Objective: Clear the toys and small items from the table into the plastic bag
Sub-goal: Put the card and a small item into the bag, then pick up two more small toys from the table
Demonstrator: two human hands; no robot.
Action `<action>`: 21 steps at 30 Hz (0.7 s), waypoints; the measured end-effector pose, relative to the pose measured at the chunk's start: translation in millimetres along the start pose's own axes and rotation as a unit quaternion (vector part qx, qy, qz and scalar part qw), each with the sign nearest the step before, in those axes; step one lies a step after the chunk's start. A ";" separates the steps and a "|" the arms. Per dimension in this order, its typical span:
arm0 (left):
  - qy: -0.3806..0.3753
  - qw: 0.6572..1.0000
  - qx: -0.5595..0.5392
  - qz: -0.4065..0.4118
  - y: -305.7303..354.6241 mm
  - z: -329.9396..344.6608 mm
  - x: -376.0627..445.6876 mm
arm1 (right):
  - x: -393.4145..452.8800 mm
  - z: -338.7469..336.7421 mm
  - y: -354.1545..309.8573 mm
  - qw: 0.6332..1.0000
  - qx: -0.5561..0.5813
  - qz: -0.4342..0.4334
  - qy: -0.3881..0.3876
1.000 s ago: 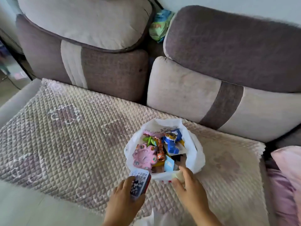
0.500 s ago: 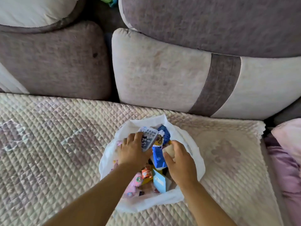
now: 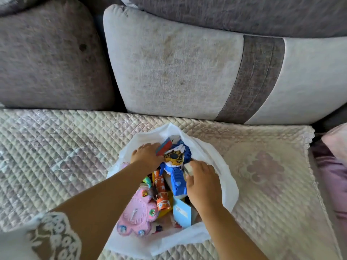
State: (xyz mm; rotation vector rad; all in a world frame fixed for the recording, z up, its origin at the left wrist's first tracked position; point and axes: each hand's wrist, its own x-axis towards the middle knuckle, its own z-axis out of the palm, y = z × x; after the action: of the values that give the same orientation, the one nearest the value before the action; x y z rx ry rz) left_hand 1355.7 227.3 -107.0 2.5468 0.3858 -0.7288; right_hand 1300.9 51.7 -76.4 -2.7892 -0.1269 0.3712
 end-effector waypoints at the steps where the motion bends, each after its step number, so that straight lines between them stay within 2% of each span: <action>1: -0.004 1.000 -0.008 0.002 -0.6 -1.6 -5.3 | -2.4 -2.2 -2.4 1.000 0.007 -0.005 0.003; 3: 0.000 1.000 -0.018 0.008 -0.7 -1.2 -17.0 | -6.3 -5.4 -6.1 1.000 0.020 -0.004 0.005; 10: 0.104 0.990 -0.073 0.062 -14.7 -10.2 -110.8 | -43.2 -31.5 -28.2 0.999 0.046 -0.027 -0.007; 17: 0.106 0.989 -0.105 -0.017 -32.3 -18.9 -227.1 | -100.1 -69.4 -52.0 0.991 0.092 -0.101 -0.017; 21: 0.137 0.983 -0.106 -0.061 -37.0 -18.7 -299.0 | -141.0 -91.3 -67.4 0.978 0.114 -0.173 -0.017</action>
State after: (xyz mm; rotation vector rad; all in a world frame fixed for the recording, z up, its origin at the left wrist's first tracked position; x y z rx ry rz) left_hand 1104.3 227.0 60.1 2.4374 0.6771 -0.3533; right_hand 1186.7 69.4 62.9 -2.4726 -0.5341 0.3229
